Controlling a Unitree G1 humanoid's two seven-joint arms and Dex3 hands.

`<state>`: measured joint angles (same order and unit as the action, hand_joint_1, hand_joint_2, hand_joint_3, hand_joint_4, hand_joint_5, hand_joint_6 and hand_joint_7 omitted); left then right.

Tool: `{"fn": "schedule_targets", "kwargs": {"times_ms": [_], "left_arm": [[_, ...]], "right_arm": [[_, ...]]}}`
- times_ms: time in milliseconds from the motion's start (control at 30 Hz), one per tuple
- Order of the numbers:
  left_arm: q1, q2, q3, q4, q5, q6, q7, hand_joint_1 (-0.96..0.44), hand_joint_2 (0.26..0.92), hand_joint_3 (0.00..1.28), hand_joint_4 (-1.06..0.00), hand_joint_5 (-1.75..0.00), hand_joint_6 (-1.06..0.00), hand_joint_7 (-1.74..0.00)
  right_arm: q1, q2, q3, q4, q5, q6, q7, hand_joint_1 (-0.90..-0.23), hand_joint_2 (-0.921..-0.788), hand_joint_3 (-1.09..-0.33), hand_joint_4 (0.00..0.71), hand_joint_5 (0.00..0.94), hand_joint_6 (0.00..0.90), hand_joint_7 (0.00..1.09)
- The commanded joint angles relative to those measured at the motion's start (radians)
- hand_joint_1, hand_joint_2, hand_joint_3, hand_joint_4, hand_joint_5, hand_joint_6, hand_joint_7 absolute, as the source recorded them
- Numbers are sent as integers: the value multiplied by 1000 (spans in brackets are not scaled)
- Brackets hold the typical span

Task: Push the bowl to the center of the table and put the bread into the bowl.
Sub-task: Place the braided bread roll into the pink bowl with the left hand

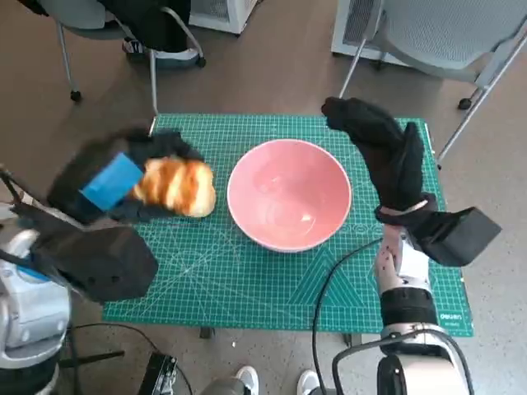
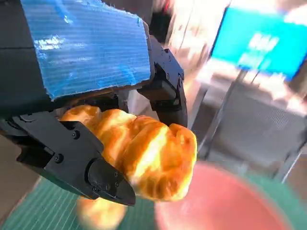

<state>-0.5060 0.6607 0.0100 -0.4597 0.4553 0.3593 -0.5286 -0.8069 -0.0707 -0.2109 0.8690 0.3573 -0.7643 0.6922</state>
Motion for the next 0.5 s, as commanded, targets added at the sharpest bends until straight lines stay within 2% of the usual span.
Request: {"fn": "schedule_targets", "kwargs": {"times_ms": [33,300,500], "left_arm": [[-83,-23,-44,-6,24,18,12,2,863,96,-781,-1137,-726,-1002],[-224,-96,-158,152,36,-24,29,3,867,71,-804,-1131,-750,-949],[-337,-155,-238,334,37,-94,44,2,899,44,-760,-1188,-715,-976]], "right_arm": [[10,-1,-5,8,6,0,11,-675,-921,-738,213,1,182,297],[15,-7,-11,5,1,-9,7,-675,-921,-739,213,1,173,312],[26,-13,-12,-9,-7,-16,-7,-672,-921,-739,213,1,167,324]]}}
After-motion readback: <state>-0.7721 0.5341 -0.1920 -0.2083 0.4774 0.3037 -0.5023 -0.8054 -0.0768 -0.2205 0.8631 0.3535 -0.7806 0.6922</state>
